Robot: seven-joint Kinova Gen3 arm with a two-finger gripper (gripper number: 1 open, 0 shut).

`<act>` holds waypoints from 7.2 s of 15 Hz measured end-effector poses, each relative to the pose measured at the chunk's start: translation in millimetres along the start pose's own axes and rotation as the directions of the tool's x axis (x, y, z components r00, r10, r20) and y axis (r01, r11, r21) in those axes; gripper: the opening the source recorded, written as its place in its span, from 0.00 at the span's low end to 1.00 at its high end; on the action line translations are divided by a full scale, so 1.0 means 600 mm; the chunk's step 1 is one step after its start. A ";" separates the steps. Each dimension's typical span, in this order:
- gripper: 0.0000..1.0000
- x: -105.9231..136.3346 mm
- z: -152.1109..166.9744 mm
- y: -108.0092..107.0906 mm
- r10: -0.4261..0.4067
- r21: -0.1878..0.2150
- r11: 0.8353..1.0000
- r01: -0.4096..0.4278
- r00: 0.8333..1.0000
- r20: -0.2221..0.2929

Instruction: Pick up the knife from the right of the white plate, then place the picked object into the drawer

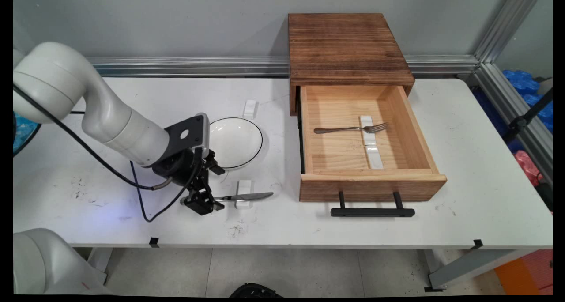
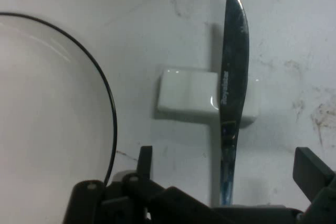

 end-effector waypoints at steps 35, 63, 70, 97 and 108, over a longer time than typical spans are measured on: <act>0.00 -0.015 0.016 0.001 0.016 -0.010 1.000 -0.016 0.999 0.031; 0.00 0.157 -0.190 -0.111 0.044 -0.079 0.996 -0.044 0.999 0.001; 0.00 0.232 -0.193 -0.147 0.032 -0.052 0.998 -0.035 0.998 -0.052; 0.00 0.507 0.056 -0.180 0.120 -0.089 0.987 -0.137 0.977 -0.175; 0.00 0.543 0.134 -0.177 0.061 -0.133 0.988 -0.082 0.986 -0.156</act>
